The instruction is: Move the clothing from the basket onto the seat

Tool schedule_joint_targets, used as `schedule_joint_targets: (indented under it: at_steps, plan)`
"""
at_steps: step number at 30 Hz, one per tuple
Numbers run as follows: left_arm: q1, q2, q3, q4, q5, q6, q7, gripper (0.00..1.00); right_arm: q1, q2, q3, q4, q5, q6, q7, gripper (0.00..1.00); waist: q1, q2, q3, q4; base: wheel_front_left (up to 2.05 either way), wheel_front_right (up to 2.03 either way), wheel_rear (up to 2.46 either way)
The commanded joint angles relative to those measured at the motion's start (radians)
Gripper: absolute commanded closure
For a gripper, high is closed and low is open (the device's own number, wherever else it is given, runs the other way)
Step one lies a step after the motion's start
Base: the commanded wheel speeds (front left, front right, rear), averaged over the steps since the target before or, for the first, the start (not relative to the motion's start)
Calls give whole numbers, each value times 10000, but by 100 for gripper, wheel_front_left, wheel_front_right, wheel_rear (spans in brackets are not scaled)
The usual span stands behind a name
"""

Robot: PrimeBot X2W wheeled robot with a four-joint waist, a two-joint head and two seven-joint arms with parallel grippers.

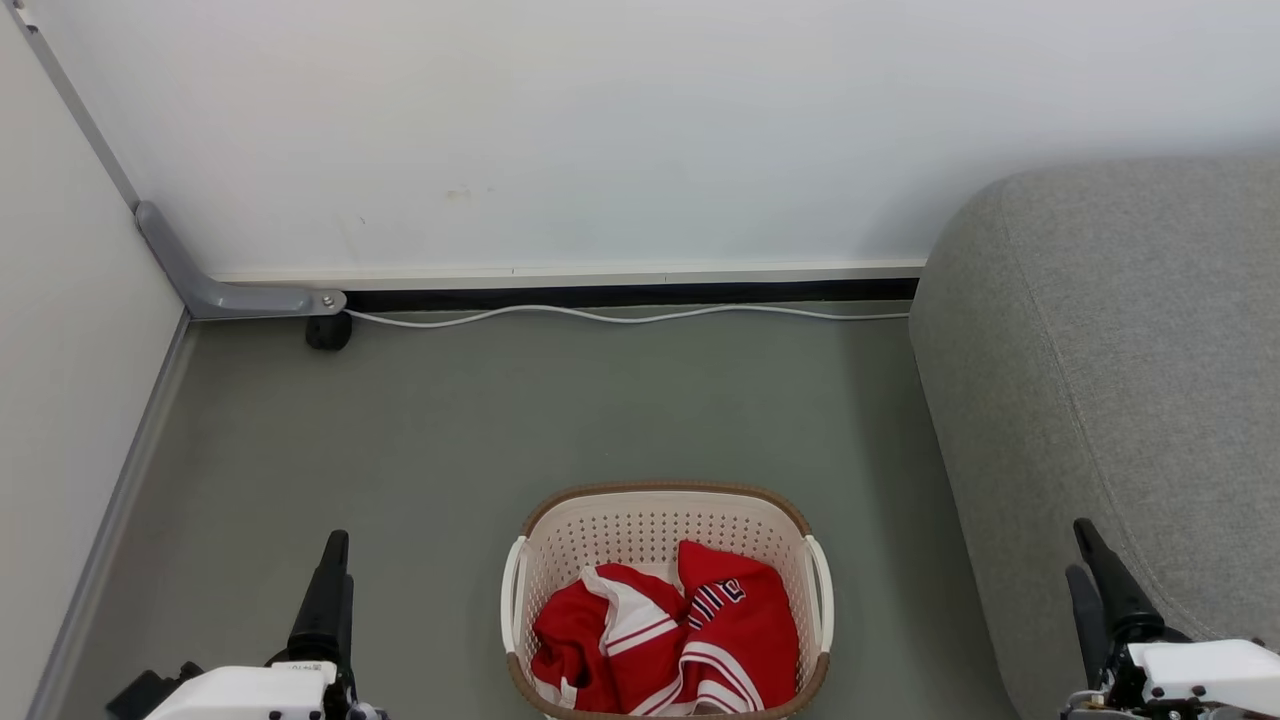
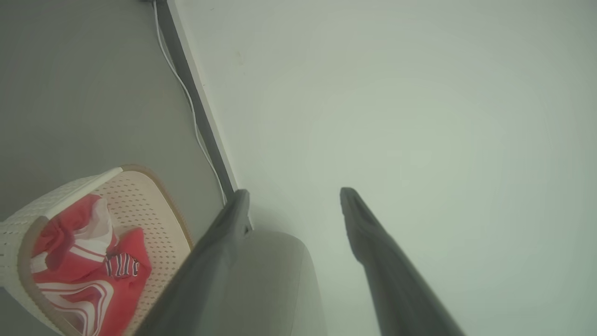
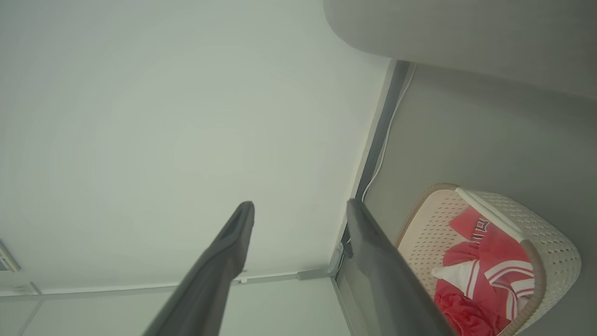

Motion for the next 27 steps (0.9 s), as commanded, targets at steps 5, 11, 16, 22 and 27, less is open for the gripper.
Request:
schedule_joint_targets:
  at_steps: [5,11,16,22,27]
  plan:
    - [-567,155,-37,-294,797,-20,-217,0,-661,-438,305,-252,-499,21,-276,0,-2,-1,8,-15,0,0,0]
    - [-627,175,-126,-297,1732,-23,-393,0,-790,-594,449,-239,-1259,25,-454,0,-2,-1,19,-26,0,0,0]
    - [-689,192,-243,-338,2663,26,-540,0,-903,-744,643,-187,-2033,29,-601,0,-2,-1,33,-34,0,0,0]
    - [-748,212,-486,-376,3760,142,-716,0,-1015,-877,865,-124,-2984,33,-777,0,-2,-1,51,-52,0,0,0]
    - [-802,229,-624,-309,4586,276,-862,0,-1112,-1006,1085,-49,-3695,36,-923,0,-2,-1,58,-68,0,0,0]
